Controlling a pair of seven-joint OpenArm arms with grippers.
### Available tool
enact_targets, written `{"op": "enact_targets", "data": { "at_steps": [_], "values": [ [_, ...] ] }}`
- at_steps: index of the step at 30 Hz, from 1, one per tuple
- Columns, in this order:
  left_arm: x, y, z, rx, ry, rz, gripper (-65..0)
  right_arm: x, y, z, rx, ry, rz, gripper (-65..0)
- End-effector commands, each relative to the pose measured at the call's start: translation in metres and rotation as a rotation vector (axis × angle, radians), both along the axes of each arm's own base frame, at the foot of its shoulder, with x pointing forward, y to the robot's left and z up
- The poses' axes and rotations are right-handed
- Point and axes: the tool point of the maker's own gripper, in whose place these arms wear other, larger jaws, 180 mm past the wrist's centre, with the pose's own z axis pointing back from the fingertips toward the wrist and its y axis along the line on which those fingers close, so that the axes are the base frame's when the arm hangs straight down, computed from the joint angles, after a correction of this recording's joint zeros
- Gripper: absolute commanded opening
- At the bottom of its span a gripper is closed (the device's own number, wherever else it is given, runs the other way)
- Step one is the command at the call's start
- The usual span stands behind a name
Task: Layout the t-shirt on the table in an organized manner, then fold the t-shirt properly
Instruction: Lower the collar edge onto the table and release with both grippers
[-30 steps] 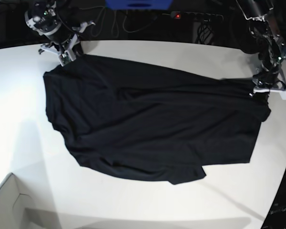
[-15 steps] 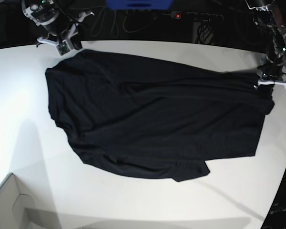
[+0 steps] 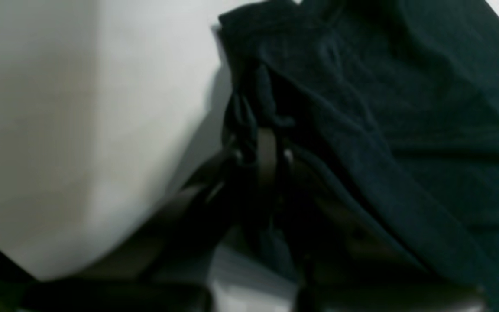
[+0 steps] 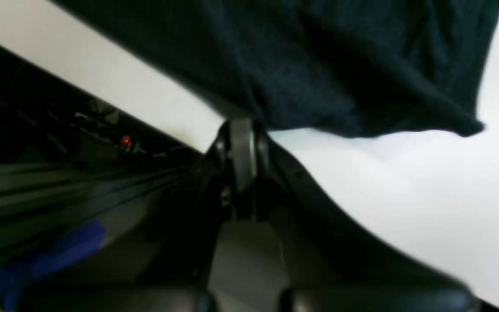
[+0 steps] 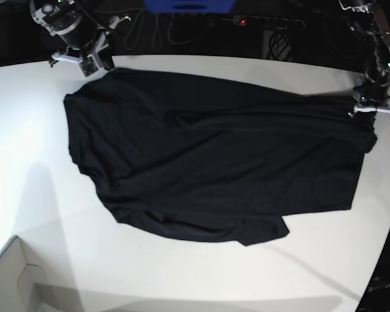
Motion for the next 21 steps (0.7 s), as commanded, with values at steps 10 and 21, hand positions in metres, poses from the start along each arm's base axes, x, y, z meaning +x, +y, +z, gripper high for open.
{"op": "enact_targets", "data": {
  "at_steps": [10,21],
  "values": [
    [-0.009,0.019,0.028,0.022,-0.017,0.029,-54.2,0.034,-0.003,0.024,-0.010,-0.116,0.014,-65.0],
    [-0.020,0.030,0.038,0.000,0.002,0.070,-54.1,0.059,-0.005,0.037,-0.024,-0.185,0.032,-65.0]
  ]
}}
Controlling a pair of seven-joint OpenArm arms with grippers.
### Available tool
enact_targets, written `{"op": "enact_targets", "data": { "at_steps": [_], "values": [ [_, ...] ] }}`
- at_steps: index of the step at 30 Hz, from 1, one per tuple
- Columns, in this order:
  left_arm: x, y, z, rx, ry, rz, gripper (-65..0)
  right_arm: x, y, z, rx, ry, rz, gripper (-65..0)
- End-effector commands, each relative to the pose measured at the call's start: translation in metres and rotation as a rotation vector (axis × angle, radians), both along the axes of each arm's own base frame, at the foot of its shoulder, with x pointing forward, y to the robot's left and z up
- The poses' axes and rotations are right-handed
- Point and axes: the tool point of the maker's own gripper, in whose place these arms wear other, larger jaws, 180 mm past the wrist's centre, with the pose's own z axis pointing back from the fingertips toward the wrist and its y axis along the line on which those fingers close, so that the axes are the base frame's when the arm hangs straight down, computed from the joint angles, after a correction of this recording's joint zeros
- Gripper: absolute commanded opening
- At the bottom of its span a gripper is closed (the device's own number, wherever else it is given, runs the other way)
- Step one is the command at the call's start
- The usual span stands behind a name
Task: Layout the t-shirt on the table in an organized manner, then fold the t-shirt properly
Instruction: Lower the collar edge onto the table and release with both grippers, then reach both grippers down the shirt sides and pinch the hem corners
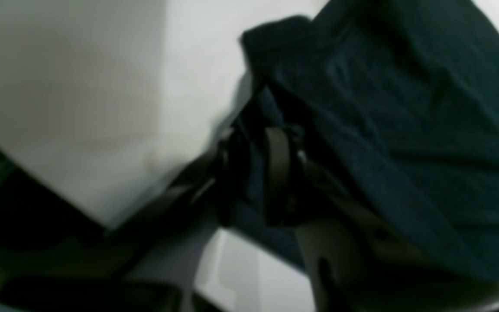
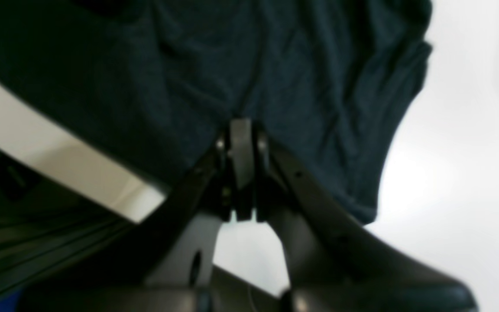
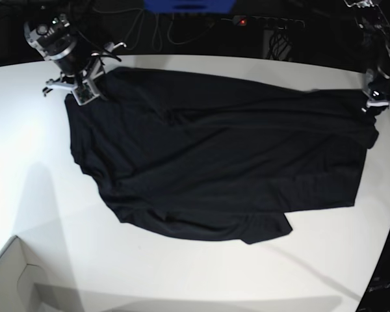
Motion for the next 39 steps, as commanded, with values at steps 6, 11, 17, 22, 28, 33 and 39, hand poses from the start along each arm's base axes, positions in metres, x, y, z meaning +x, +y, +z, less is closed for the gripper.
{"op": "enact_targets", "data": {
  "at_steps": [6,11,17,22,28,33,39],
  "values": [
    [0.010,0.014,0.057,0.081,-0.097,0.006,-36.7,0.024,-0.006,0.020,-0.010,-0.090,0.014,-65.0],
    [0.037,0.017,0.089,0.106,-0.203,0.012,-28.9,0.046,-0.012,0.028,-0.048,-0.101,-0.004,-60.3],
    [0.098,0.019,0.099,0.009,-0.316,0.043,-28.8,0.075,-0.024,0.039,-0.102,-0.097,-0.044,-45.4],
    [0.159,0.011,0.083,-0.010,-0.255,-0.026,-28.8,0.083,-0.024,0.043,-0.112,-0.104,-0.045,-40.5],
    [0.214,0.002,0.070,0.180,-0.231,-0.083,-28.8,0.083,-0.030,0.038,-0.122,-0.085,-0.049,-40.5],
    [0.240,-0.005,0.040,0.258,-0.164,-0.117,-28.8,0.081,-0.035,0.035,-0.137,-0.075,-0.047,-40.6],
    [0.252,0.000,0.020,0.315,-0.155,-0.113,-28.8,0.075,-0.045,0.033,-0.160,-0.060,-0.054,-40.6]
  ]
}}
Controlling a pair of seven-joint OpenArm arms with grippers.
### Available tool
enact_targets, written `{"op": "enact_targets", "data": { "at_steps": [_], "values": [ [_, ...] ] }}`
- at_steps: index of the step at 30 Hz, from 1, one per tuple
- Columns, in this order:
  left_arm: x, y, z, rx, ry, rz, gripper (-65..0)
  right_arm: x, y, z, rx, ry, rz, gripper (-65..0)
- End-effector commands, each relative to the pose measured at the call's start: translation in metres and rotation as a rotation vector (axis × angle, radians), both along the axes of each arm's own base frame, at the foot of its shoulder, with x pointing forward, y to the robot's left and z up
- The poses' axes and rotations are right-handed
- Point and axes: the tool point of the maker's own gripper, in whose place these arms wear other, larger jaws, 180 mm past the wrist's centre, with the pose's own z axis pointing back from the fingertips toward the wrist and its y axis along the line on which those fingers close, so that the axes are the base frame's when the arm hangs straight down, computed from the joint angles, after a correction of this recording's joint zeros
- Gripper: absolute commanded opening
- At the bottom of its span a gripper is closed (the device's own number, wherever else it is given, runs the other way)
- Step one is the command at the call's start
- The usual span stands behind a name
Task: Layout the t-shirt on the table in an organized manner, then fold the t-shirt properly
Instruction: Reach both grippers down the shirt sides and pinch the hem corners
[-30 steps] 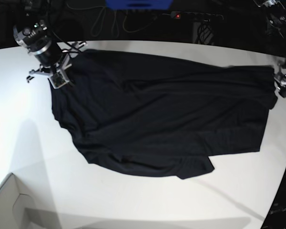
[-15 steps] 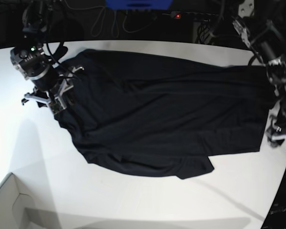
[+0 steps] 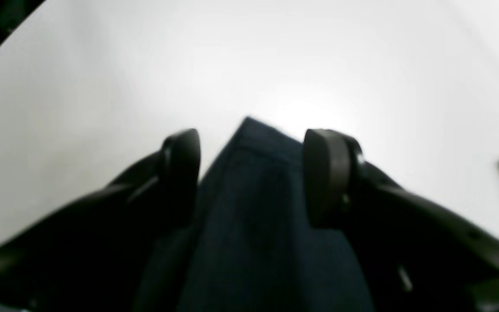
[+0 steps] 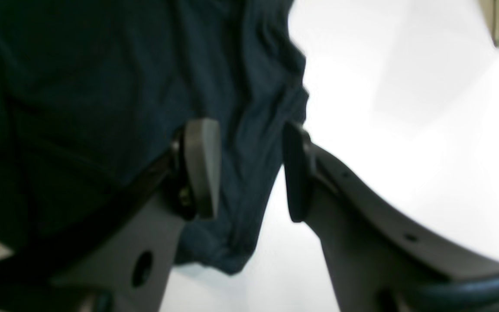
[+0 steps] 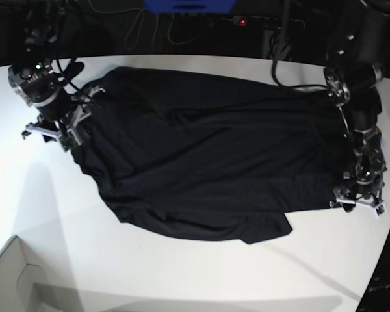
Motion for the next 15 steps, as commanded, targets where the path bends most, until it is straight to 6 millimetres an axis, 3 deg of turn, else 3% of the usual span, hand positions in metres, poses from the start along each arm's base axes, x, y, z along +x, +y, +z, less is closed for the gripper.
{"op": "enact_targets", "data": {
  "at_steps": [1,11,13,15],
  "values": [
    [0.019,0.009,0.028,0.035,-0.075,0.004,-28.8,0.006,0.002,0.011,0.012,-0.044,0.009,-40.6],
    [0.020,0.000,0.017,0.079,-0.049,-0.039,-29.4,0.008,0.002,0.013,0.013,-0.053,0.010,-40.6],
    [0.019,0.000,0.016,0.080,-0.043,-0.041,-32.6,0.010,0.003,0.014,0.014,-0.060,0.011,-40.6],
    [0.013,0.000,0.009,0.076,-0.032,-0.038,-41.2,0.020,0.003,0.023,0.014,-0.092,0.011,-40.2]
  ]
}}
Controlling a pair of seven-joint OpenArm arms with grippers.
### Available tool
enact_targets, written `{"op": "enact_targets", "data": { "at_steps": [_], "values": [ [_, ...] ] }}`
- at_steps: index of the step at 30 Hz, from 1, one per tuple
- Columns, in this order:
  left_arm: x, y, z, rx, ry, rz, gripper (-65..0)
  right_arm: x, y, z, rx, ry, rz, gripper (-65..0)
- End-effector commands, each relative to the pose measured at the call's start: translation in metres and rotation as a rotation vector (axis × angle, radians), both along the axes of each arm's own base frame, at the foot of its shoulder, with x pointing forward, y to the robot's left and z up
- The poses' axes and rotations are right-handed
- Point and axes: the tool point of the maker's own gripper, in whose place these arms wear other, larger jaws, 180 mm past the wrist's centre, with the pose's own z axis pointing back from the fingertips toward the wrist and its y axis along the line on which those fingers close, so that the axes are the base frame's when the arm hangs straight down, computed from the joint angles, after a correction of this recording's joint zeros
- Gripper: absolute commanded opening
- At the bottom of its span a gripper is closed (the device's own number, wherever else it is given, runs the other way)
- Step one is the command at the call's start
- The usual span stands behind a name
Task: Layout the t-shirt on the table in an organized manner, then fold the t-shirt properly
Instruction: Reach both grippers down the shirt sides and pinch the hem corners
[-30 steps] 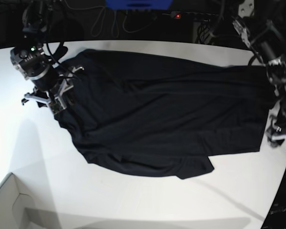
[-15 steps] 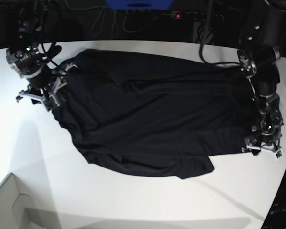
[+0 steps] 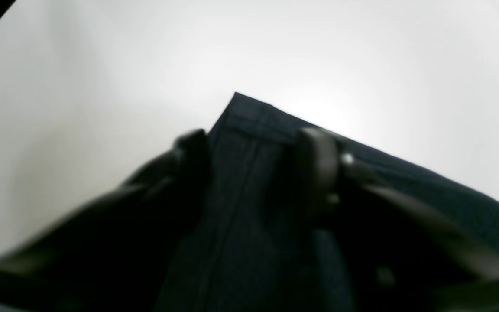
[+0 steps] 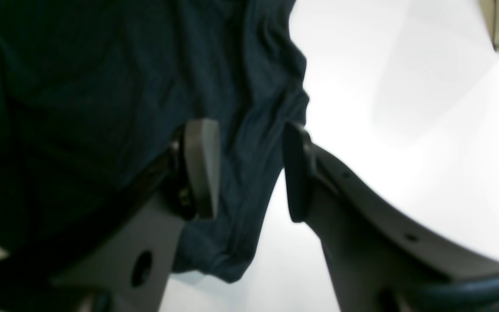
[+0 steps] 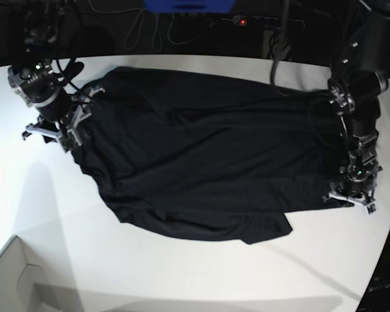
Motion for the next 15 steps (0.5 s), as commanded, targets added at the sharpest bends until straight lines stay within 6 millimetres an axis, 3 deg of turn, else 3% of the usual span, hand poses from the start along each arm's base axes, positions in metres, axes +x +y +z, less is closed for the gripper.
{"op": "enact_targets", "data": {
  "at_steps": [1,4,8,15],
  "values": [
    [0.010,0.011,0.020,0.027,-0.054,0.010,-45.7,0.016,0.001,0.020,0.008,-0.079,0.005,-40.2],
    [0.009,0.012,0.020,0.030,-0.055,0.012,-64.3,0.034,0.004,0.035,0.012,-0.130,0.011,-40.1],
    [0.009,0.013,0.021,0.030,-0.055,0.011,-64.5,0.073,0.011,0.041,0.054,-0.163,0.023,-38.4],
    [0.009,0.012,0.020,0.032,-0.052,0.007,-64.9,0.147,0.008,0.006,0.189,-0.053,-0.016,-26.5]
  ]
}}
